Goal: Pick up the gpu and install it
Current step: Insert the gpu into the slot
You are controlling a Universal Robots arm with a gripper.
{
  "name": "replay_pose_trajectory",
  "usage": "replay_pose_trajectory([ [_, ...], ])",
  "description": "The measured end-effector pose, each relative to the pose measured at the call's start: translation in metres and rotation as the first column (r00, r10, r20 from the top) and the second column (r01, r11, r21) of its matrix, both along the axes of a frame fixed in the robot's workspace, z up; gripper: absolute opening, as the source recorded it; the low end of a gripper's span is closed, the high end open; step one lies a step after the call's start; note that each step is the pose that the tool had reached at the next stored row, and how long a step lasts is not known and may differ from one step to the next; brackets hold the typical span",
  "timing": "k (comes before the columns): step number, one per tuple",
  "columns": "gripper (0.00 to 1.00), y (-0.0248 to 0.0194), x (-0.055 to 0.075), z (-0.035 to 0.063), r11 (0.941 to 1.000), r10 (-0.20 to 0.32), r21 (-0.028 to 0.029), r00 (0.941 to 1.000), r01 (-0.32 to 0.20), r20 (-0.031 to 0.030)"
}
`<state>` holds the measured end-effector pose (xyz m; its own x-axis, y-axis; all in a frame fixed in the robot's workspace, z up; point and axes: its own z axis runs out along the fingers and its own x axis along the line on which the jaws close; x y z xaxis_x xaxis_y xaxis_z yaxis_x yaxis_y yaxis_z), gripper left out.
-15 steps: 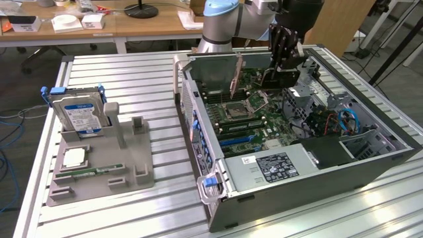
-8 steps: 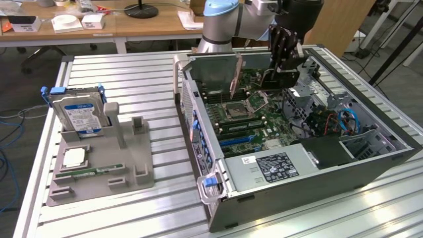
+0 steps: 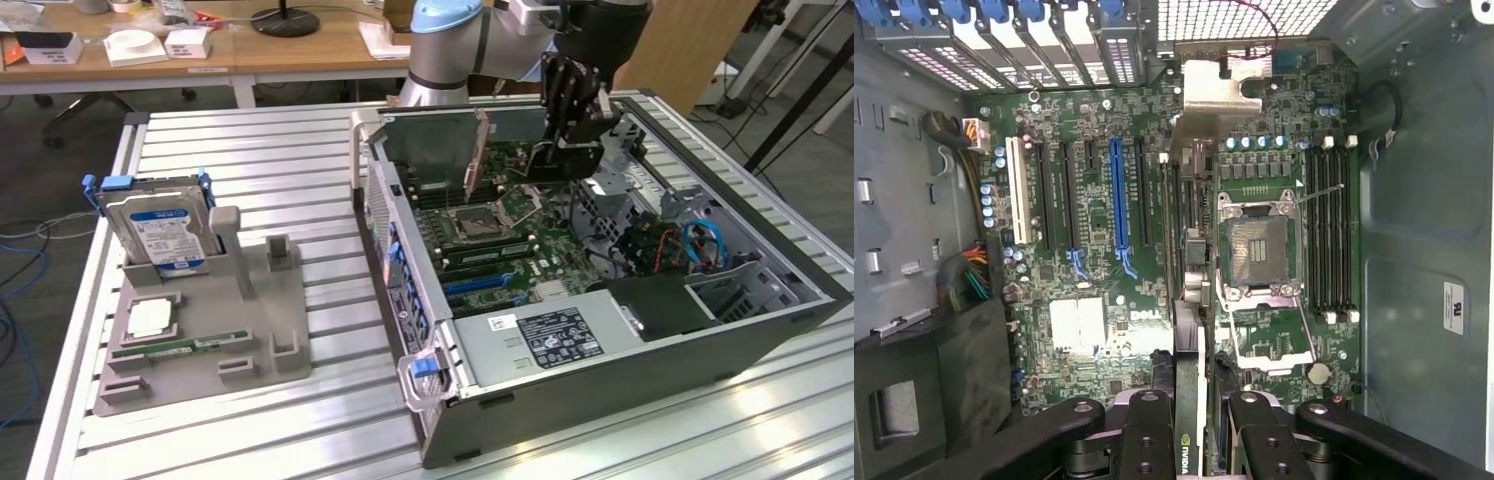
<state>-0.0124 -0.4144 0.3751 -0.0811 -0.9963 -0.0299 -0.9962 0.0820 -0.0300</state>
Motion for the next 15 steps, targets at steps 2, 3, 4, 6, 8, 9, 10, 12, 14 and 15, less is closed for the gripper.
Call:
replay_pose_trajectory([
  [2,0.26,0.0000,0.0000,-0.0001,1.0000,0.000,0.0002,1.0000,0.000,0.0000],
  [3,0.26,0.0000,0.0000,-0.0001,1.0000,0.000,0.0003,1.0000,0.000,0.0001],
  [4,0.26,0.0000,0.0000,-0.0003,1.0000,0.000,0.0004,1.0000,0.000,0.0001],
  [6,0.26,0.0000,0.0000,-0.0009,1.0000,0.000,0.0004,1.0000,0.000,0.0001],
  [8,0.26,0.0000,0.0000,-0.0016,1.0000,0.000,0.0003,1.0000,0.000,0.0001],
  [9,0.26,0.0000,0.0000,-0.0020,1.0000,0.000,0.0003,1.0000,0.000,0.0001],
  [10,0.26,0.0000,0.0000,-0.0024,1.0000,0.000,0.0003,1.0000,0.000,0.0001],
  [12,0.26,0.0000,0.0000,-0.0033,1.0000,0.000,0.0003,1.0000,0.000,0.0001],
  [14,0.26,0.0000,-0.0001,-0.0040,1.0000,0.000,0.0002,1.0000,0.000,0.0001],
  [15,0.26,0.0000,-0.0001,-0.0044,1.0000,0.000,0.0002,1.0000,0.000,0.0001],
])
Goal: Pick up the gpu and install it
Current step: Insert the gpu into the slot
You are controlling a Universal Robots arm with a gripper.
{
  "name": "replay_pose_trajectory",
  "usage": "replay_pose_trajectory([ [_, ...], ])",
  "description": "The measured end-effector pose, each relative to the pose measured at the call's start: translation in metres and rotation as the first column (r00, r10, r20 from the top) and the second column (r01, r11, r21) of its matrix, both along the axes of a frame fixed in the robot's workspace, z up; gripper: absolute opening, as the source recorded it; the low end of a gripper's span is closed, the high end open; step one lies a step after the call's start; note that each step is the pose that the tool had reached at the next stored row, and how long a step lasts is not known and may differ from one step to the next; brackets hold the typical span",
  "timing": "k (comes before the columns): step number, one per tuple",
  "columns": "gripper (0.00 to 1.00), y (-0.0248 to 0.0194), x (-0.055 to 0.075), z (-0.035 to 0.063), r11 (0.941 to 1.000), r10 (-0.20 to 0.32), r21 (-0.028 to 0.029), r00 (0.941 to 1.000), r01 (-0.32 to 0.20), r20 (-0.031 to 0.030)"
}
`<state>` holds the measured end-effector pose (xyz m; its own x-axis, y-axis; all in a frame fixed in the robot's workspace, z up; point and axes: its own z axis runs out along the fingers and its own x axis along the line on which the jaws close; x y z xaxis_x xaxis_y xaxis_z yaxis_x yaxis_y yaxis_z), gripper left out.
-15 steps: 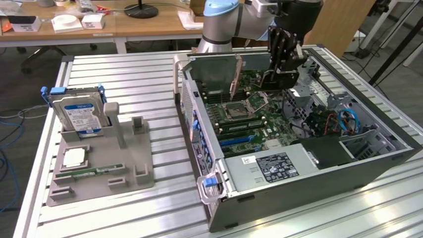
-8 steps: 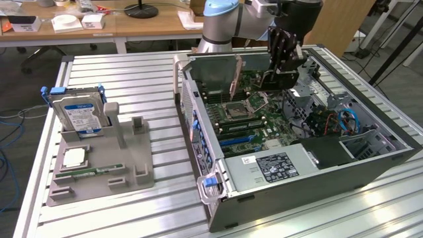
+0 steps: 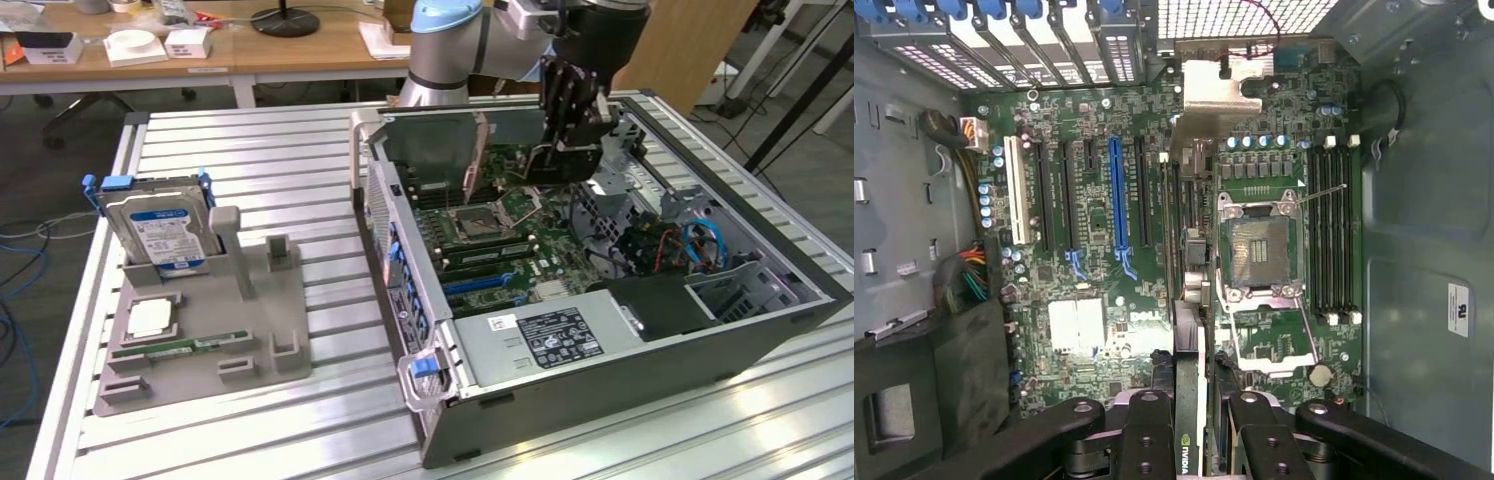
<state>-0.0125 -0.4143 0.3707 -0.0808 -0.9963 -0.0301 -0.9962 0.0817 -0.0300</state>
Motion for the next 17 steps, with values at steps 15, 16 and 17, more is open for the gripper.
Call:
replay_pose_trajectory([
  [15,0.26,0.0000,-0.0071,-0.0053,0.9998,0.019,0.0000,0.9998,-0.019,0.0005],
  [16,0.26,0.0000,-0.0071,-0.0053,0.9997,0.025,0.0001,0.9997,-0.025,0.0006],
  [17,0.26,0.0000,-0.0072,-0.0053,0.9996,0.029,0.0002,0.9996,-0.029,0.0006],
])
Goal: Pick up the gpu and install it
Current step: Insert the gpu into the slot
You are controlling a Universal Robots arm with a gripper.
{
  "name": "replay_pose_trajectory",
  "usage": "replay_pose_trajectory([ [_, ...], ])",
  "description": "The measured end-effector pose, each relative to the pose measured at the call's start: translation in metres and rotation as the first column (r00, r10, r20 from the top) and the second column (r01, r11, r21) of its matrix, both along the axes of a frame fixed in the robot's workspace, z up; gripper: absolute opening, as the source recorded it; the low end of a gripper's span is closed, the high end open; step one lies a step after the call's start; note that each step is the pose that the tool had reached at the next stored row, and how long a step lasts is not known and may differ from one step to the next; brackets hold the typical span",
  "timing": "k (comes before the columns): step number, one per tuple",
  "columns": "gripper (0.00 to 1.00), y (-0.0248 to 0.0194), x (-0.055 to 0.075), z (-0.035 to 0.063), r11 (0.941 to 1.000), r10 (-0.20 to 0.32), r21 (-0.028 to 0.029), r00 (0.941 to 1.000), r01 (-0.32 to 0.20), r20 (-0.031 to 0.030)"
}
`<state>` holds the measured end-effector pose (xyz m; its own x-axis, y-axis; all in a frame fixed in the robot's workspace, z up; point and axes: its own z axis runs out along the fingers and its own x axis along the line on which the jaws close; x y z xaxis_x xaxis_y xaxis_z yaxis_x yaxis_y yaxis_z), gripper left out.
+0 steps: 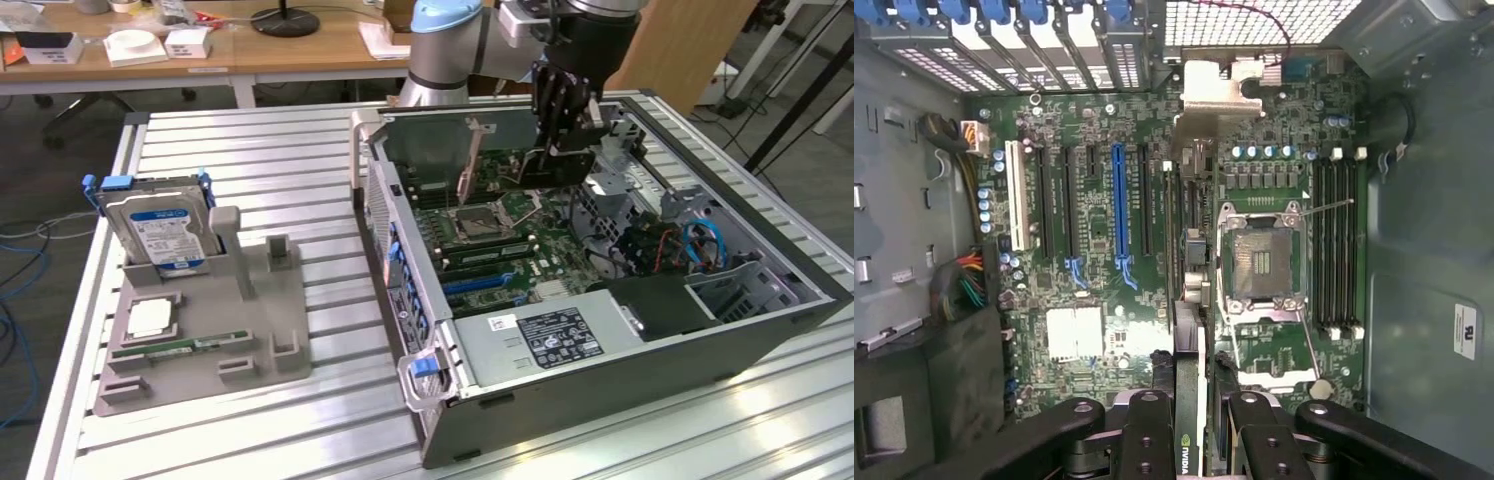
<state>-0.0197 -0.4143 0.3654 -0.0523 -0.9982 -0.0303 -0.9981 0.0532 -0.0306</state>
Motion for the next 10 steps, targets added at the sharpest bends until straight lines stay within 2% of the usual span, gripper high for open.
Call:
replay_pose_trajectory([
  [10,0.26,0.0000,-0.0001,-0.0018,1.0000,0.000,0.0000,1.0000,0.000,-0.0001],
])
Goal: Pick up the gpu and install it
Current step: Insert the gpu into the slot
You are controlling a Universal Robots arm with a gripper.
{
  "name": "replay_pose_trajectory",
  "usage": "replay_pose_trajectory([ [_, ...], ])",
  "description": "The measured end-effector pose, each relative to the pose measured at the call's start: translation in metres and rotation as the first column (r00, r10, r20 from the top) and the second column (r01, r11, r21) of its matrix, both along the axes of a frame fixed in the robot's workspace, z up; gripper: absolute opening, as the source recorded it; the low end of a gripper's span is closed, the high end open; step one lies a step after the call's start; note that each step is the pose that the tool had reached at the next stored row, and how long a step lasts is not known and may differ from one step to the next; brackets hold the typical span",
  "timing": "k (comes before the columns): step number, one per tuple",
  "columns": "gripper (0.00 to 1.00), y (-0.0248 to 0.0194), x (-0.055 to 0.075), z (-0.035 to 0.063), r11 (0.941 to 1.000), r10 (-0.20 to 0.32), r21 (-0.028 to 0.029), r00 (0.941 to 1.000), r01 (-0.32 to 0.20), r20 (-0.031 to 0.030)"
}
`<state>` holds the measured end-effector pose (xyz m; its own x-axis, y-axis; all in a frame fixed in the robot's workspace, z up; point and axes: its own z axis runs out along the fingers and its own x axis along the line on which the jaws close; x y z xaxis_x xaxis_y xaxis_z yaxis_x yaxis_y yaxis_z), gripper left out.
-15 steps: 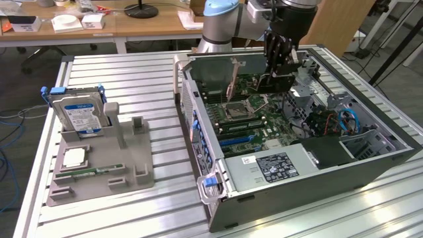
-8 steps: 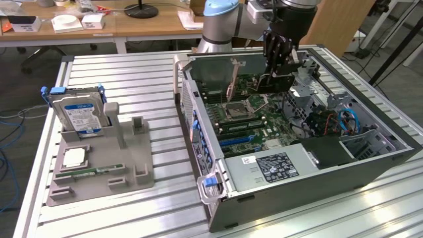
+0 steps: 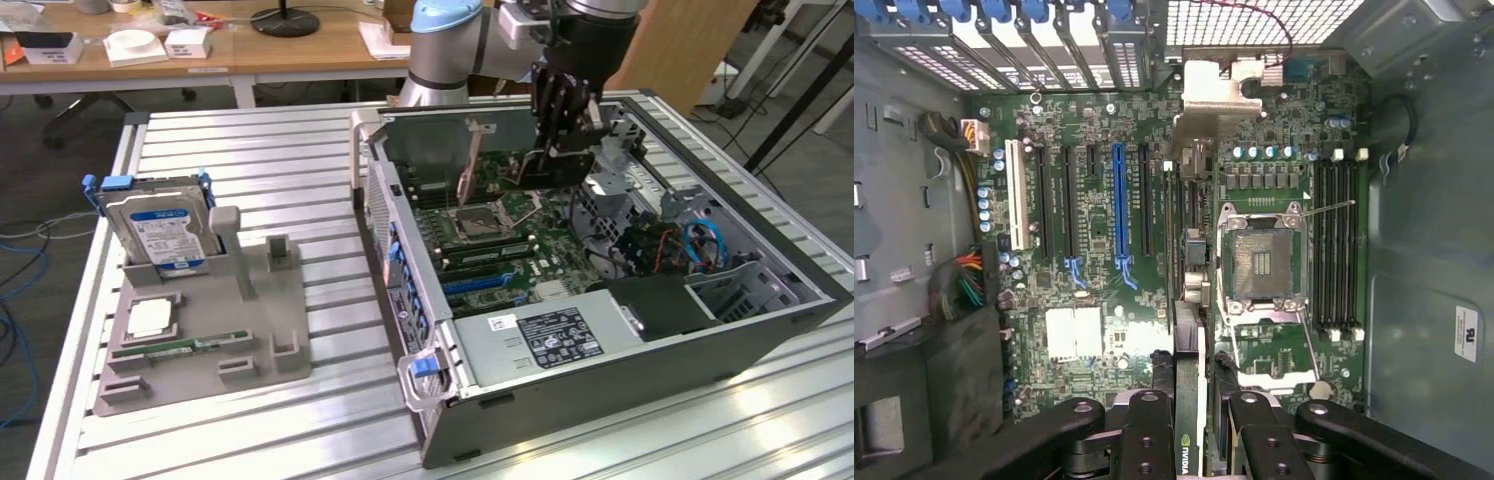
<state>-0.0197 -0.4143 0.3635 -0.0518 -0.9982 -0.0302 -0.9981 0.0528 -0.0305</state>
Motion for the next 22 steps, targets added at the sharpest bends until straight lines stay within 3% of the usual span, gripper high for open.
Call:
replay_pose_trajectory([
  [18,0.26,0.0000,-0.0012,-0.0006,1.0000,0.000,-0.0001,1.0000,0.000,0.0011],
  [22,0.26,-0.0032,-0.0013,-0.0013,1.0000,0.000,0.0001,1.0000,0.000,0.0012],
])
